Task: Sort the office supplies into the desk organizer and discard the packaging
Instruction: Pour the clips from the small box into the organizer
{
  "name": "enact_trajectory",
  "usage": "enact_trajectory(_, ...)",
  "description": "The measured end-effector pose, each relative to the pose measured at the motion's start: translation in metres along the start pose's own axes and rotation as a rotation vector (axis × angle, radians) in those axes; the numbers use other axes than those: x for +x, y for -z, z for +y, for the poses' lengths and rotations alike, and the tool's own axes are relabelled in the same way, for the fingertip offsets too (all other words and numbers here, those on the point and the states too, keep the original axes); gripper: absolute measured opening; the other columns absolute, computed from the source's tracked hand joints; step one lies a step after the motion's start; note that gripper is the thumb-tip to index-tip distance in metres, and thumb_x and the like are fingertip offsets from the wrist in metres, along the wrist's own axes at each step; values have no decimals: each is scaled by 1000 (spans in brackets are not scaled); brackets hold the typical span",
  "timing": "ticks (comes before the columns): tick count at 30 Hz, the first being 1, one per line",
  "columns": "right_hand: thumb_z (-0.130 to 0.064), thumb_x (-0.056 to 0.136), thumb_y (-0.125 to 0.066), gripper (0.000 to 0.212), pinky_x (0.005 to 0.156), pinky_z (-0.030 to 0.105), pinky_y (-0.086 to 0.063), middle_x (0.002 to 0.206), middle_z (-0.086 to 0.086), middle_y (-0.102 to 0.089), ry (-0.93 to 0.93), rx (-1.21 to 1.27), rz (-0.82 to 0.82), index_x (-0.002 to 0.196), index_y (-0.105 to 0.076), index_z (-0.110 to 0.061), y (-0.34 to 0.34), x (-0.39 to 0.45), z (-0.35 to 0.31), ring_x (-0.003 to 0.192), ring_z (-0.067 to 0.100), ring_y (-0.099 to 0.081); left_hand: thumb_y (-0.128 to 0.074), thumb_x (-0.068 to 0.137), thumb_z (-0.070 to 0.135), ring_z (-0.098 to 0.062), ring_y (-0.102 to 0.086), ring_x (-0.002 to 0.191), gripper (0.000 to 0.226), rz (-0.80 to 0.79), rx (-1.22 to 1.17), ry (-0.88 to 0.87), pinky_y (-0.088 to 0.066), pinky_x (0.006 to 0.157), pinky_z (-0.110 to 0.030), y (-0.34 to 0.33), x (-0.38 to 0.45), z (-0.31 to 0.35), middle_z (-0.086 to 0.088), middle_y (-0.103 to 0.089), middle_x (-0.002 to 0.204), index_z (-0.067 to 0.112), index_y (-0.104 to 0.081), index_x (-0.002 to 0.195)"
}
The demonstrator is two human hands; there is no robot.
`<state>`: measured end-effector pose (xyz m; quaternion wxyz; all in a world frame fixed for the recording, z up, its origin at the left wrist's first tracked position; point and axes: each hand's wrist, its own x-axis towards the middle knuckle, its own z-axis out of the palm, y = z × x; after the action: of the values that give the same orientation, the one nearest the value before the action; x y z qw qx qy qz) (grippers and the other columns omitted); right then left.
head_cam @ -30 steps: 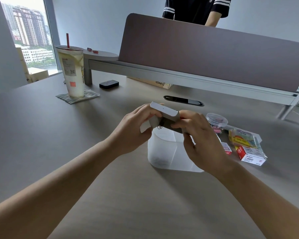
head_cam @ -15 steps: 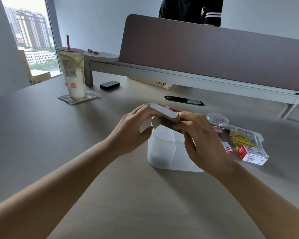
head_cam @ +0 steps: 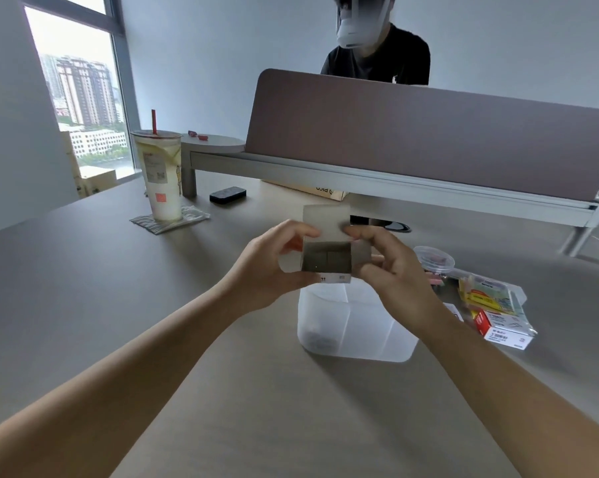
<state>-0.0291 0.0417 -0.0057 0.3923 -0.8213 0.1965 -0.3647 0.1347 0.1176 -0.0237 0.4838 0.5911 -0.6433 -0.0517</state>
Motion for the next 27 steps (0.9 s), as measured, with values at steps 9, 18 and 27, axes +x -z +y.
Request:
enact_trajectory(9, -49, 74, -36, 60, 101, 33, -30, 114, 9, -64, 172, -877, 12, 115, -56, -10, 3, -42, 30, 108, 28, -59, -70, 73, 16, -18, -51, 90, 46, 235, 218, 359, -42, 62, -14, 14, -44, -1, 2, -49, 102, 11, -48, 113)
enact_trajectory(18, -43, 78, -51, 47, 96, 44, -36, 113, 14, -63, 92, -1062, -12, 112, -59, -11, -5, -34, 41, 103, 34, -59, -68, 75, 21, -28, -55, 96, 46, 266, 362, 604, -50, 79, -39, 9, -73, -31, -12, -57, 113, 10, -47, 115)
enact_trajectory(27, -37, 80, -56, 55, 108, 50, -21, 133, 19, -48, 112, -1024, -17, 126, -46, -8, -10, -21, 51, 126, 37, -41, -64, 80, 27, -32, -50, 109, 58, 229, 423, 684, -41, 87, -37, 5, -59, -46, -17, -51, 126, 8, -37, 128)
